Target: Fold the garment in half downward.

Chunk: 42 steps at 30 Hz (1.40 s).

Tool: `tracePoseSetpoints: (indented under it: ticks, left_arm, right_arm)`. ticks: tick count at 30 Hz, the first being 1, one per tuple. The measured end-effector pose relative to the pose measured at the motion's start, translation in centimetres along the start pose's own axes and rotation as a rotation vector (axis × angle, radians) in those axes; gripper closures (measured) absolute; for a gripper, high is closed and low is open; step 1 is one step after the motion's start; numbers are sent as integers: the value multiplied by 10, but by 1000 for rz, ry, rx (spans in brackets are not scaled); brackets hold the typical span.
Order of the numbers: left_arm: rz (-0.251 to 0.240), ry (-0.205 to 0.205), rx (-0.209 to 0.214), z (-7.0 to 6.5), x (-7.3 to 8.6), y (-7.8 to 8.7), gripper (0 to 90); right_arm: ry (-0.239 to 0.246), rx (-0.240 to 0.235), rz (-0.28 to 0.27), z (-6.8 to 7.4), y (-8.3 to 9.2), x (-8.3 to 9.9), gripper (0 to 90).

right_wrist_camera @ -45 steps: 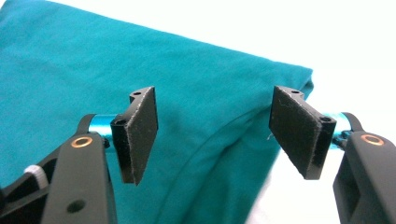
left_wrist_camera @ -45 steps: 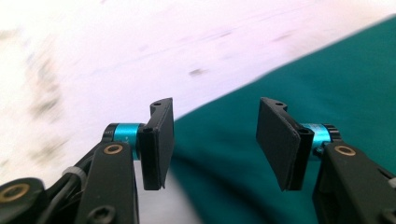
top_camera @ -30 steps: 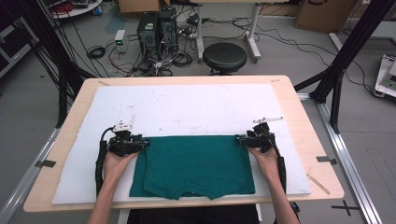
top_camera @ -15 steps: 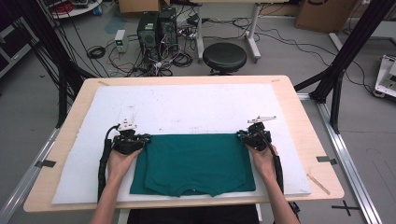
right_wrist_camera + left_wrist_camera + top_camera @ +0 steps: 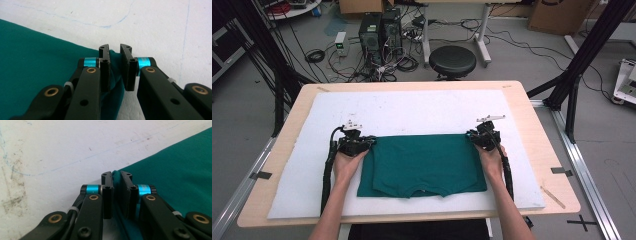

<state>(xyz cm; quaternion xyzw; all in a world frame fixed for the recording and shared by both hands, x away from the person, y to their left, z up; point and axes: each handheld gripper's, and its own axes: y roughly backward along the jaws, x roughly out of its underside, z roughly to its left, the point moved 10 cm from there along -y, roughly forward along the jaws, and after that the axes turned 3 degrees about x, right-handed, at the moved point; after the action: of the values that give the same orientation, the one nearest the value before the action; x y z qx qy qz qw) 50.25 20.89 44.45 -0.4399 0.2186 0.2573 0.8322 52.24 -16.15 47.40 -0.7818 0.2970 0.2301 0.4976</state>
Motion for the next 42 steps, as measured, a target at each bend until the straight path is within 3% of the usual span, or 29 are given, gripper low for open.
tracePoseSetpoints:
  ticks: [3, 7, 12, 16, 22, 27, 32, 37, 42]
  left_arm:
    - [2, -11, -11, 1, 1, 1, 767]
    - [4, -20, -21, 3, 0, 7, 651]
    - [-14, -6, 27, -4, -2, 18, 516]
    - [-31, -55, 52, -16, -4, 27, 441]
    - [-94, -79, 65, -28, -3, 51, 349]
    - [-150, -81, 105, -34, 3, 72, 304]
    - [-200, -83, 142, -39, 8, 93, 294]
    - [-203, -100, 172, -46, 14, 102, 294]
    - [-179, -112, 162, -46, 21, 105, 294]
  right_arm:
    - [10, 9, 3, 1, 2, 1, 749]
    - [-7, 34, -6, -1, 8, 0, 555]
    - [10, 50, -24, 1, 23, 3, 398]
    - [20, 24, -59, 8, 37, 10, 319]
    - [10, -17, -142, 18, 64, 20, 248]
    - [32, -65, -169, 30, 80, 27, 215]
    - [57, -84, -184, 40, 93, 29, 211]
    - [58, -94, -209, 44, 97, 34, 211]
    - [47, -107, -192, 42, 95, 41, 211]
